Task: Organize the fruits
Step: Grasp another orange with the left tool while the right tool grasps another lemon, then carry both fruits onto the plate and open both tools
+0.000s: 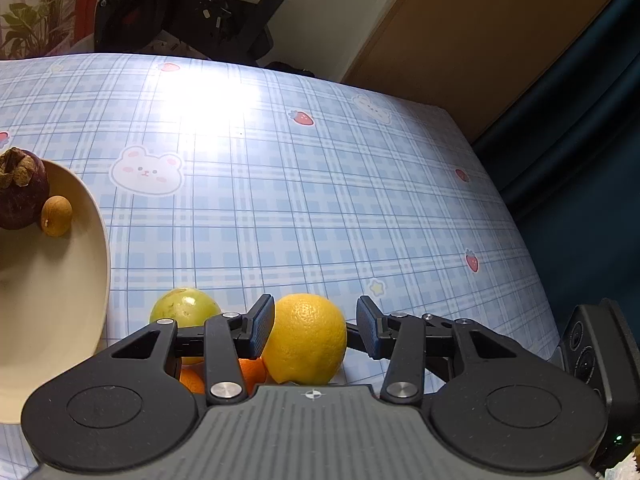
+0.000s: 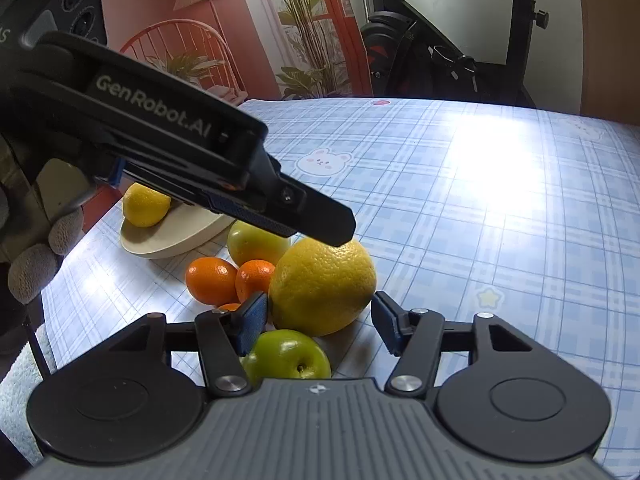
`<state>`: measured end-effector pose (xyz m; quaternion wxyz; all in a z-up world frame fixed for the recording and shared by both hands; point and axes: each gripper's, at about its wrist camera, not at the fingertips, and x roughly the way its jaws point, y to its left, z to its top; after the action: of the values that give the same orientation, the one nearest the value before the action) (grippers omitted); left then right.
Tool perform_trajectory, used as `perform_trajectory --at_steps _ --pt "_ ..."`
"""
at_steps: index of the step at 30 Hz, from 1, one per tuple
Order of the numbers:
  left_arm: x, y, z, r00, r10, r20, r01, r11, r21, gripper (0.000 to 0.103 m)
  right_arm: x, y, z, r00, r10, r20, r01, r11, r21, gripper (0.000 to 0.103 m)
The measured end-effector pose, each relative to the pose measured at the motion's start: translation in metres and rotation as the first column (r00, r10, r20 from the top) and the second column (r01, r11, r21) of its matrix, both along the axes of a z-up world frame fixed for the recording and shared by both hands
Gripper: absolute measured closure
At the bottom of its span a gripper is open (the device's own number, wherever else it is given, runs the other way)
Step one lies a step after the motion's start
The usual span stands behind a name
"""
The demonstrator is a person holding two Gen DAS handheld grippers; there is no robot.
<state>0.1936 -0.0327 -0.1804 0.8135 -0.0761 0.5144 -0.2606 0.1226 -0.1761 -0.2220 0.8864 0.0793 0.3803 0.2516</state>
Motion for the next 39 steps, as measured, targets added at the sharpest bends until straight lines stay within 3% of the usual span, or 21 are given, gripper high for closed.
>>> perform_trajectory --at_steps 9,21,30,39 --pt "0.012 0.002 -0.02 0.999 0.021 -0.024 -0.021 1.0 -0.007 0.059 0.004 0.005 0.005 1.0 0.009 0.024 -0.008 0.999 -0.037 0.043" --pt "0.021 0.007 -0.029 0.999 0.031 -0.021 -0.031 0.999 -0.024 0.059 0.007 0.002 -0.001 1.0 -0.022 -0.016 0.022 1.0 0.01 0.045" --pt "0.007 0.008 -0.005 0.999 0.03 0.03 -0.029 0.998 -0.049 0.059 0.003 0.004 0.015 0.999 -0.022 0.036 0.023 1.0 -0.021 0.045" --pt "-0.001 0.053 0.027 0.989 0.116 0.096 -0.109 0.991 -0.072 0.059 0.016 0.047 0.04 0.992 0.083 0.091 -0.079 0.996 -0.052 0.045"
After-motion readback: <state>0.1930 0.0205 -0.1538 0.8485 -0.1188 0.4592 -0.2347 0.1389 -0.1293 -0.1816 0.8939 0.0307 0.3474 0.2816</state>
